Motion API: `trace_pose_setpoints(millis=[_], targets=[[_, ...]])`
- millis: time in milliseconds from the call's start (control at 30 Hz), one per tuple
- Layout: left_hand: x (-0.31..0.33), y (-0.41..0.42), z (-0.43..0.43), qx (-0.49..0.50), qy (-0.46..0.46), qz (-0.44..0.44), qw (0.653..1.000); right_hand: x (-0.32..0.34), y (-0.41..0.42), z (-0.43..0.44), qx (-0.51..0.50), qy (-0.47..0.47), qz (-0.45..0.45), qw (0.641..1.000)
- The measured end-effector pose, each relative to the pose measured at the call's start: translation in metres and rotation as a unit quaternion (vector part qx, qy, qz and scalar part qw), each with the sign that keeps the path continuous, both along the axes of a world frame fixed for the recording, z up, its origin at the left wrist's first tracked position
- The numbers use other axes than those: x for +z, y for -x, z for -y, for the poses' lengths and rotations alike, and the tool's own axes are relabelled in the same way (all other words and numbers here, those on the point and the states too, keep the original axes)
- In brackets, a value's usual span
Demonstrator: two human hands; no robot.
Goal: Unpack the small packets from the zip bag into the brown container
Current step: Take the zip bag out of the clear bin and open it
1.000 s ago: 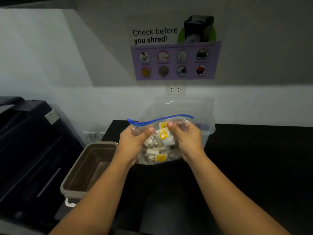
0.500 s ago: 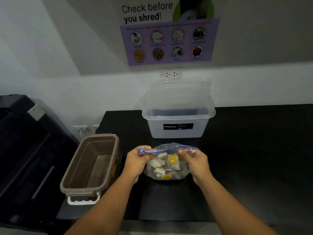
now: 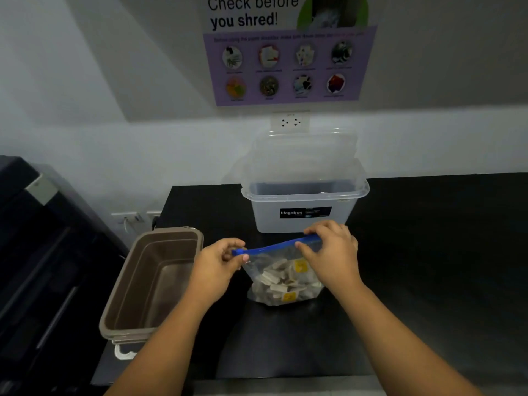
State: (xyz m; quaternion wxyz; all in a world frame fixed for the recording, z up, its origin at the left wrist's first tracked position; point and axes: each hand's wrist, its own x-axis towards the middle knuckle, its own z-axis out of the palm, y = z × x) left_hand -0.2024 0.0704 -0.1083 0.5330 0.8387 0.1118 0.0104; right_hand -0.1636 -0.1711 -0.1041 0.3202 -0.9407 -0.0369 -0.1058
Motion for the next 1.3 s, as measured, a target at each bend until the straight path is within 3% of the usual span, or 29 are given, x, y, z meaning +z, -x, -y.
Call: trace_pose_setpoints(millis=[67, 167, 300, 967, 1300], targets=[[0.002, 0.001, -0.002, 0.002, 0.035, -0.004, 0.999, 0.010, 0.003, -0.014, 0.050, 0.097, -0.001, 0.994], [0.004, 0.002, -0.001, 0.007, 0.075, 0.006, 0.997, 0.017, 0.005, -0.041, 0.148, 0.165, -0.019, 0.975], [0.006, 0.001, -0.007, 0.007, 0.082, 0.009, 0.997, 0.014, 0.003, -0.073, 0.216, 0.157, -0.011, 0.964], [0.010, 0.005, -0.021, -0.067, -0.031, 0.037, 0.997, 0.004, 0.001, -0.087, 0.245, 0.081, 0.009, 0.966], [0.009, 0.000, -0.021, -0.056, -0.073, 0.038, 0.995, 0.004, -0.006, -0.041, 0.180, 0.104, 0.012, 0.978]])
